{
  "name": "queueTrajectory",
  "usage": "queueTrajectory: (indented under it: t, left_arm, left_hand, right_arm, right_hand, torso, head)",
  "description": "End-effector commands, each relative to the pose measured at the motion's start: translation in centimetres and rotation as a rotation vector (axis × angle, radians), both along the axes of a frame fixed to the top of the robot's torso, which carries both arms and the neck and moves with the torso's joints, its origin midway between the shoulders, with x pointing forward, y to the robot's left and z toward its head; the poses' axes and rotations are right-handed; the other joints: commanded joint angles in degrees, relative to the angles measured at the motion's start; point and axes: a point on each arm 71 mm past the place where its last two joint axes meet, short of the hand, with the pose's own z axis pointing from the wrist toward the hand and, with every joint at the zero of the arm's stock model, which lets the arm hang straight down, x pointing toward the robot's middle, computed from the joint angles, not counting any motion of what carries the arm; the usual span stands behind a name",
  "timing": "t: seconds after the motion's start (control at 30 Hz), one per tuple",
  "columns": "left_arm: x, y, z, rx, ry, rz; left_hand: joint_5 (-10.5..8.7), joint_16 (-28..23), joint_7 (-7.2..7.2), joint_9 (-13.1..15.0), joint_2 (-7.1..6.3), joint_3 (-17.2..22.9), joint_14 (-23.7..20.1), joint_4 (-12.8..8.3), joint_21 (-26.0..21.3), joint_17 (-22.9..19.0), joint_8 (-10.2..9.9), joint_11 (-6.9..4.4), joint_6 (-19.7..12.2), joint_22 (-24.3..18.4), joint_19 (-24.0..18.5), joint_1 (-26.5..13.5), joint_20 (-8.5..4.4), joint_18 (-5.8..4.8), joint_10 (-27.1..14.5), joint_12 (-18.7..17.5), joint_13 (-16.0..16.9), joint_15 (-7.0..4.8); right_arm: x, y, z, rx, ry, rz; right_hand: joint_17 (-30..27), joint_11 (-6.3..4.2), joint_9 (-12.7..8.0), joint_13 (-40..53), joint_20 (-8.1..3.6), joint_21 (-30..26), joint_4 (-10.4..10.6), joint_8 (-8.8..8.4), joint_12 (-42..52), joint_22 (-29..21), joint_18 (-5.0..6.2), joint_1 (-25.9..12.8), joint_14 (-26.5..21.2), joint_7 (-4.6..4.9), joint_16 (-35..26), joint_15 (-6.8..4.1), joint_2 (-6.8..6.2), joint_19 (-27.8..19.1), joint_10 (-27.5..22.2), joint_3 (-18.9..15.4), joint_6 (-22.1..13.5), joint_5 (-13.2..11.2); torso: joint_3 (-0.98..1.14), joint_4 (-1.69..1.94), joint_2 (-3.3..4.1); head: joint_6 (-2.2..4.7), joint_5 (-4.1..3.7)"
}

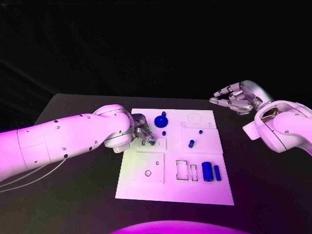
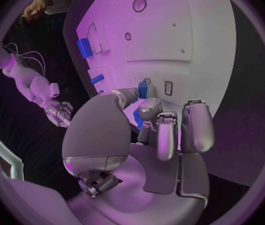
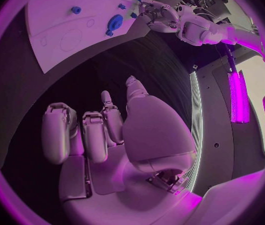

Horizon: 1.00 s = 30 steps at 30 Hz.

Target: Assemble the parts on the task board

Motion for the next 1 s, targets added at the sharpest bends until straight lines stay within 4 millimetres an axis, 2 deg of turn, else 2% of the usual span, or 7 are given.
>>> queueTrajectory:
  t: [0.03,0.4,0.8,1.0]
  left_arm:
    - [-0.14,0.02,-0.07,0.034,0.006,-0.016]
    - [-0.08,0.27,-0.14,0.053,0.007,-0.014]
    - [-0.22,0.06,-0.22,0.063,0.022,-0.036]
    - [-0.28,-0.16,-0.23,0.065,0.027,-0.041]
  left_hand:
    - [0.03,0.38,-0.91,0.71,0.36,9.05,5.73,-9.45,0.25,14.7,0.23,-0.19,1.08,0.08,0.34,-0.42,-0.19,-0.8,0.24,-0.47,-0.2,-0.41]
    - [0.03,0.4,-0.96,0.82,0.27,9.11,5.74,-9.56,0.26,14.73,0.37,-0.24,1.09,0.1,0.34,-0.6,-0.21,-0.8,0.29,-0.7,-0.52,-0.44]
    - [0.03,0.4,-0.99,0.87,0.25,9.14,5.75,-9.59,0.36,14.74,0.43,-0.26,1.09,0.31,0.42,-0.7,-0.21,-0.85,0.23,-0.95,-0.84,-0.45]
    - [0.03,0.37,-1.01,0.92,0.24,9.17,5.73,-9.59,0.35,14.68,0.5,-0.28,1.08,0.27,0.41,-0.85,-0.2,-0.84,0.24,-1.12,-1.07,-0.45]
  right_arm:
    - [-0.04,0.19,-0.08,-0.011,0.002,0.026]
    - [-0.05,0.21,-0.12,-0.011,0.003,0.027]
    - [-0.05,0.23,-0.13,-0.01,0.003,0.027]
    - [-0.05,0.21,-0.15,-0.011,0.003,0.026]
  right_hand:
    - [8.41,-0.27,-0.05,2.9,0.04,-0.36,-0.01,0.19,0.03,3.78,0.85,-0.15,4.43,-0.31,-0.23,-0.31,0.17,-0.5,0.23,-0.3,0.09,0.39]
    - [8.41,-0.27,-0.05,2.9,0.04,-0.36,-0.01,0.19,0.03,3.78,0.85,-0.15,4.43,-0.31,-0.23,-0.31,0.17,-0.5,0.23,-0.3,0.09,0.39]
    - [8.41,-0.27,-0.05,2.9,0.04,-0.36,-0.01,0.19,0.03,3.78,0.85,-0.15,4.43,-0.31,-0.23,-0.31,0.17,-0.5,0.23,-0.3,0.09,0.39]
    - [8.38,-0.28,-0.06,2.87,0.03,-0.41,0.05,0.22,0.01,3.74,0.86,-0.19,4.42,-0.31,-0.25,-0.32,0.19,-0.52,0.21,-0.4,0.09,0.47]
  torso:
    - [-0.02,0.0,0.03]
    - [-0.04,0.04,0.01]
    - [0.04,-0.03,0.07]
    - [-0.01,0.0,0.03]
  head:
    - [-0.06,0.02]
    - [-0.08,-0.03]
    - [-0.25,0.07]
    - [-0.34,0.0]
